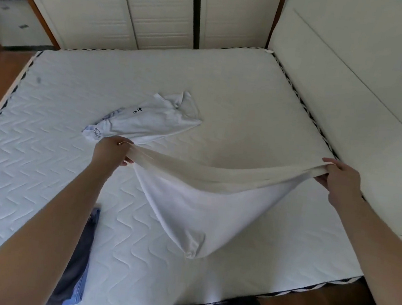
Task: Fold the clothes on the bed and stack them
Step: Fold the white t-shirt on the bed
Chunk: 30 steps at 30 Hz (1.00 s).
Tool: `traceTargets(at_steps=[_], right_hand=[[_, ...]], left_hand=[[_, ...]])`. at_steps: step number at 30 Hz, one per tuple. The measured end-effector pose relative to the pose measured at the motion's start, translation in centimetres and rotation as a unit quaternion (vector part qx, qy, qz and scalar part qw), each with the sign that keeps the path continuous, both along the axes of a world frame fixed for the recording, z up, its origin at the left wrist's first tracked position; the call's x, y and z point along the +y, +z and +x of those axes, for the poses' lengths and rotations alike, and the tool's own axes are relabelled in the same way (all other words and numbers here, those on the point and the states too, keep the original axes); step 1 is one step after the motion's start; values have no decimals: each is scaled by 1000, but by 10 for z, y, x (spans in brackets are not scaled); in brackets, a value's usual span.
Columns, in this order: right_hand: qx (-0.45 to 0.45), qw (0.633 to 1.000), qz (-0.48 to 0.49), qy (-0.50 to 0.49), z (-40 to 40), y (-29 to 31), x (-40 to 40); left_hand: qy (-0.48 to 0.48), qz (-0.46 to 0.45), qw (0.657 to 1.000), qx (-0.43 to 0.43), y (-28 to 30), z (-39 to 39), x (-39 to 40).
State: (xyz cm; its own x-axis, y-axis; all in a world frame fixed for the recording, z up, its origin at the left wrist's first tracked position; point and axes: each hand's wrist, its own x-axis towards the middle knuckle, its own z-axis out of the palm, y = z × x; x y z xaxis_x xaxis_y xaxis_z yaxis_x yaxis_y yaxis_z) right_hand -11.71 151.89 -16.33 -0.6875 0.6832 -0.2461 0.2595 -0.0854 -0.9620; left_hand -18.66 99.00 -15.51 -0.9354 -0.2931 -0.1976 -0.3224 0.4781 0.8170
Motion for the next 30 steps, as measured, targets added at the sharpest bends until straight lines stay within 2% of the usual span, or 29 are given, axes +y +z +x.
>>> traceTargets(at_steps=[5,12,16,23,30], right_hand=[[80,995,-46,-48,-64,54,42],[176,984,-2,11,-134,138,79],[199,979,-11,31,-149,158,87],[150,986,-49,49,-142,111,94],[52,993,-93,58,-101,12,84]], left_hand=[[56,18,996,59,59,-70,19],[70,37,991,112,140,-132,46],[97,44,986,129,162,-139,56],[98,7,991,90,128,-115,51],[97,43,994,23,29,-50,61]])
